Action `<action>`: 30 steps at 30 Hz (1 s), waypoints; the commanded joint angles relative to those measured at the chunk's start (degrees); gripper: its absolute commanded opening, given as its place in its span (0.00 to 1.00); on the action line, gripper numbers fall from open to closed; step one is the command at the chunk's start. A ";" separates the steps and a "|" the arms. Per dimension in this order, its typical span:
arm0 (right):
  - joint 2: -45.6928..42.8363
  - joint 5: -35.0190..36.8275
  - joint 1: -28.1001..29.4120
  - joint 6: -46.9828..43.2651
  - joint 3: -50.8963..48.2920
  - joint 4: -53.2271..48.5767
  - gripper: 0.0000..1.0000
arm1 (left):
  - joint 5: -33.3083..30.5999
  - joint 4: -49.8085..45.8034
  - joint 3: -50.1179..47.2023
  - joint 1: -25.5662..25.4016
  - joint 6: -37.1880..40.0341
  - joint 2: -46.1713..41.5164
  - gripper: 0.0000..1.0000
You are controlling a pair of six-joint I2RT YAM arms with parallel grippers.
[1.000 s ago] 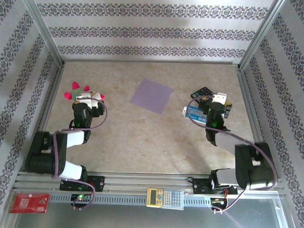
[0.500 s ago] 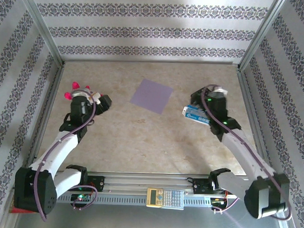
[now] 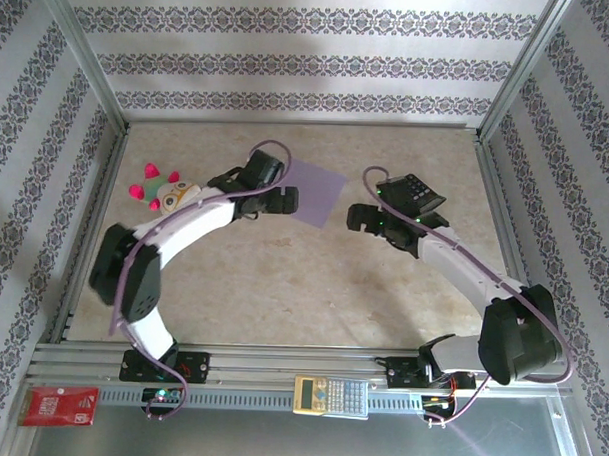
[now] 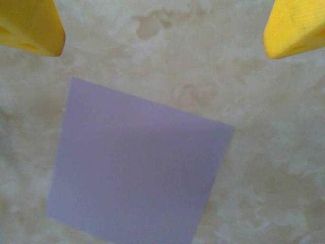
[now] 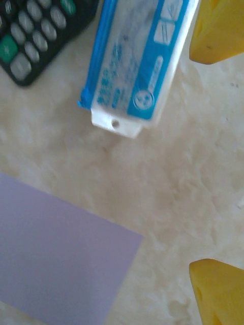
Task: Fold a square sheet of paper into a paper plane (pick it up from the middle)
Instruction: Move the square sheet of paper to the center of the table.
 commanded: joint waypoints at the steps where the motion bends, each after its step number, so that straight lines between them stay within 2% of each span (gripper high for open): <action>1: -2.04 -2.62 -1.63 1.56 -1.08 2.78 0.98 | -2.71 -7.09 9.59 -0.31 5.58 9.64 1.00; 9: -1.82 -6.11 -4.69 2.11 -1.76 3.59 0.98 | 0.61 -17.81 36.41 -0.41 10.45 32.63 0.93; 15: -1.42 -7.49 -5.80 2.77 -3.37 4.20 0.98 | 1.73 -23.29 47.77 -0.44 11.70 41.32 0.93; 21: -1.22 -7.89 -6.68 2.63 -3.81 3.34 0.98 | 2.74 -24.29 44.83 -0.40 11.25 41.59 0.94; 30: -0.29 -8.99 -7.23 2.57 -4.72 3.55 0.98 | 3.89 -16.16 19.70 -0.40 8.59 27.74 0.93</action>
